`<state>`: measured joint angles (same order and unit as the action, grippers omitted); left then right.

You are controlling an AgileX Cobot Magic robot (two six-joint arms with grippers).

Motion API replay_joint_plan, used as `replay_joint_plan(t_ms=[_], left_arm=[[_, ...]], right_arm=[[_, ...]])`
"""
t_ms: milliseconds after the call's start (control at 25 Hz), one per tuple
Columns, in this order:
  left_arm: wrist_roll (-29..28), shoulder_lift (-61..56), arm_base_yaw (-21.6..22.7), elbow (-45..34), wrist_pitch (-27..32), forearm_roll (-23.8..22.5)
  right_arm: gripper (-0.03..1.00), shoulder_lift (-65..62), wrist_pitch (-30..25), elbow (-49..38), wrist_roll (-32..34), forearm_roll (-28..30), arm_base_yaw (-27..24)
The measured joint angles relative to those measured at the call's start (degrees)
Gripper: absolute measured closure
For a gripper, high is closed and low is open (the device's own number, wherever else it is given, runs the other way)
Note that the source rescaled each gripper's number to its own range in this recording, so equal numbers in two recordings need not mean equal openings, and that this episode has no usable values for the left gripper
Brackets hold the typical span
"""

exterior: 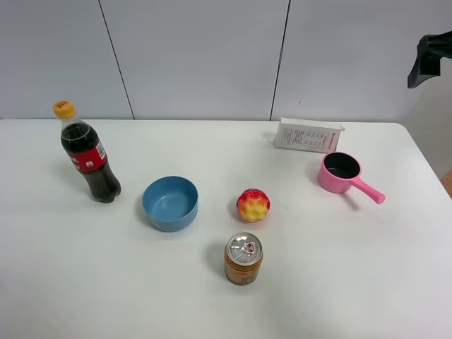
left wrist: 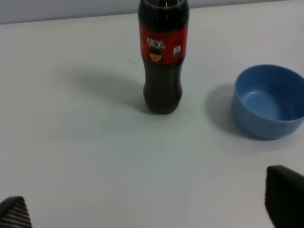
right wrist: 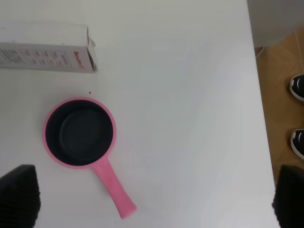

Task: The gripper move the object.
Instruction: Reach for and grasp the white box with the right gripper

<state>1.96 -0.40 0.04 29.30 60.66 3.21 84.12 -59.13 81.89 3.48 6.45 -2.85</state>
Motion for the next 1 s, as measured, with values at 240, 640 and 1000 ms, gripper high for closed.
replay_joint_plan(t_ms=[240, 640, 1000], left_arm=[[0.0, 0.0, 0.0, 0.0, 0.0, 0.0], [0.0, 0.0, 0.0, 0.0, 0.0, 0.0], [0.0, 0.0, 0.0, 0.0, 0.0, 0.0]], right_arm=[[-0.03, 5.5, 5.2, 0.1, -3.5, -0.4, -0.6], [-0.03, 14.6, 13.0, 0.4, -33.3, -9.9, -0.6], [-0.03, 20.3, 14.1, 6.4, -52.7, -18.2, -2.7]])
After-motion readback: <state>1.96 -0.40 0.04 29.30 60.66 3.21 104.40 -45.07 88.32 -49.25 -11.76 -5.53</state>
